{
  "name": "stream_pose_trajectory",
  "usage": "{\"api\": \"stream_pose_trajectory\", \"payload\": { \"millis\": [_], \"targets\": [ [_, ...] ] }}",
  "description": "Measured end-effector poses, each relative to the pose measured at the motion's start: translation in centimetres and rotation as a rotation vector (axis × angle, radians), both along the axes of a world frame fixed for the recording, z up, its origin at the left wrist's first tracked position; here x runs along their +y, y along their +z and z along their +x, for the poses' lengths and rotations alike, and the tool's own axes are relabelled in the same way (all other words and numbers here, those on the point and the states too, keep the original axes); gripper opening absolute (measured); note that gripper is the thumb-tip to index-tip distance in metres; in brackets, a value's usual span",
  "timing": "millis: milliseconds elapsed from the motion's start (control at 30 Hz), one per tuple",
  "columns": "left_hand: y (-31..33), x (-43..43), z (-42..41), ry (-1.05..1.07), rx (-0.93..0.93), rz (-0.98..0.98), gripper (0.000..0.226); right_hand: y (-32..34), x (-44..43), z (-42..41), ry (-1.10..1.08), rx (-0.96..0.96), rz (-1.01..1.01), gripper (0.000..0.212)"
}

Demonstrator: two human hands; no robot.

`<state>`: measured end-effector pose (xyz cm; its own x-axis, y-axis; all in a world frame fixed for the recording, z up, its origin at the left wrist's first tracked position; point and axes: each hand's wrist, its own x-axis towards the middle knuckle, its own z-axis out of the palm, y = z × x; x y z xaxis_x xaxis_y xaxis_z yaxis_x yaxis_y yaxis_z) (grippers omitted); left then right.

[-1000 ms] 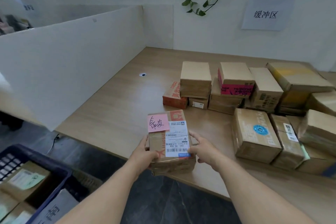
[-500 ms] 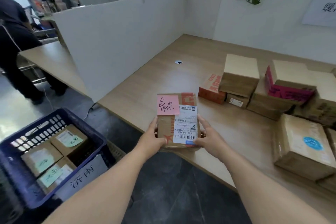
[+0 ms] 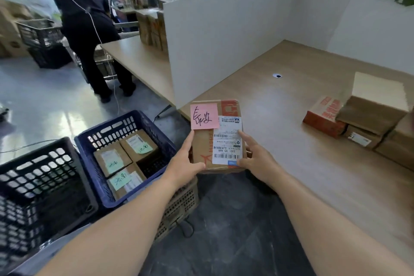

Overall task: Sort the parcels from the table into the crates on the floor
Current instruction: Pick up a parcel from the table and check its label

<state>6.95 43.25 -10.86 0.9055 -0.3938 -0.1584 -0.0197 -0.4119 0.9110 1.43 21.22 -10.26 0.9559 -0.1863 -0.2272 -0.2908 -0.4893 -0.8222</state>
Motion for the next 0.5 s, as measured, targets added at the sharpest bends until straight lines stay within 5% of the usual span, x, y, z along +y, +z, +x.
{"api": "stream_pose_trajectory", "payload": {
  "millis": [500],
  "targets": [
    [-2.8,28.2,10.9,0.253,0.109,0.051,0.100,-2.5,28.0,16.7,0.251,0.103,-0.075,0.088]
  ]
}}
